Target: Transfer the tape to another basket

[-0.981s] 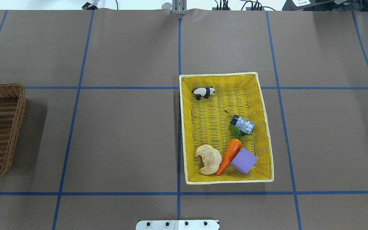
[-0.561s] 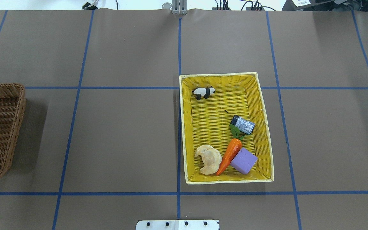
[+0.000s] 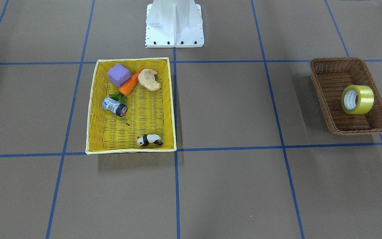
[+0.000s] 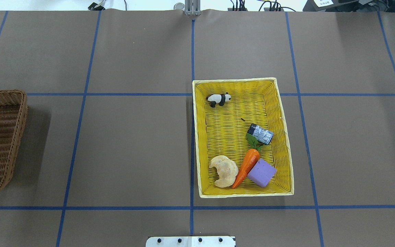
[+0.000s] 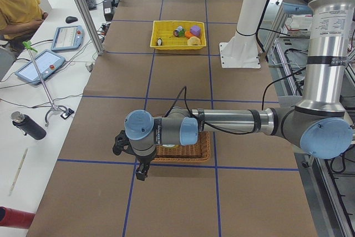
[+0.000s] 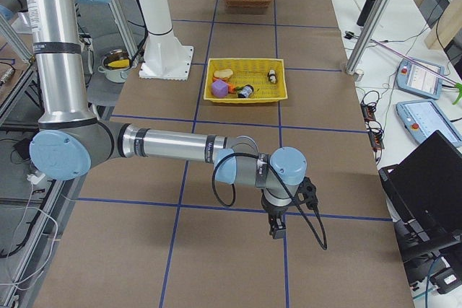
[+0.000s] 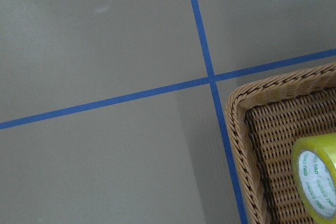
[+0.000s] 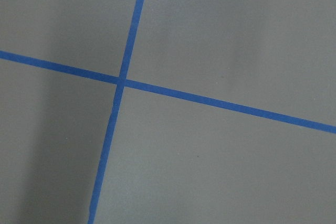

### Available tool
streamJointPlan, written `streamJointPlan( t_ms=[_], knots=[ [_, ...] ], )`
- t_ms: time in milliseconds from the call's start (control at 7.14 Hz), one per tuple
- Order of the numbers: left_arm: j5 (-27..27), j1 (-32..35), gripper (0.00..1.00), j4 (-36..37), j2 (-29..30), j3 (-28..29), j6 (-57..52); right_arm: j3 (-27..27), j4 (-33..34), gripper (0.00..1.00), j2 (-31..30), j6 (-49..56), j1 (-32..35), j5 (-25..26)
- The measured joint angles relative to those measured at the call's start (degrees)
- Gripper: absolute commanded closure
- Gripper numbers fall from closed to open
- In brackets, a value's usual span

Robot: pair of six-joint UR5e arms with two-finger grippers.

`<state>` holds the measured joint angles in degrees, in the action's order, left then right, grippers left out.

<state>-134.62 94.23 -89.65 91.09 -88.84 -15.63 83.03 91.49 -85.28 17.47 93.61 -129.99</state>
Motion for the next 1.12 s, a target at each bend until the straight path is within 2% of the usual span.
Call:
streamJointPlan(
  t_ms=[1121],
  knots=[
    [0.1, 0.0, 0.01, 0.4, -1.3, 0.6, 0.1, 0.0, -2.5, 0.0, -0.2, -0.1, 0.0, 0.2]
  ],
)
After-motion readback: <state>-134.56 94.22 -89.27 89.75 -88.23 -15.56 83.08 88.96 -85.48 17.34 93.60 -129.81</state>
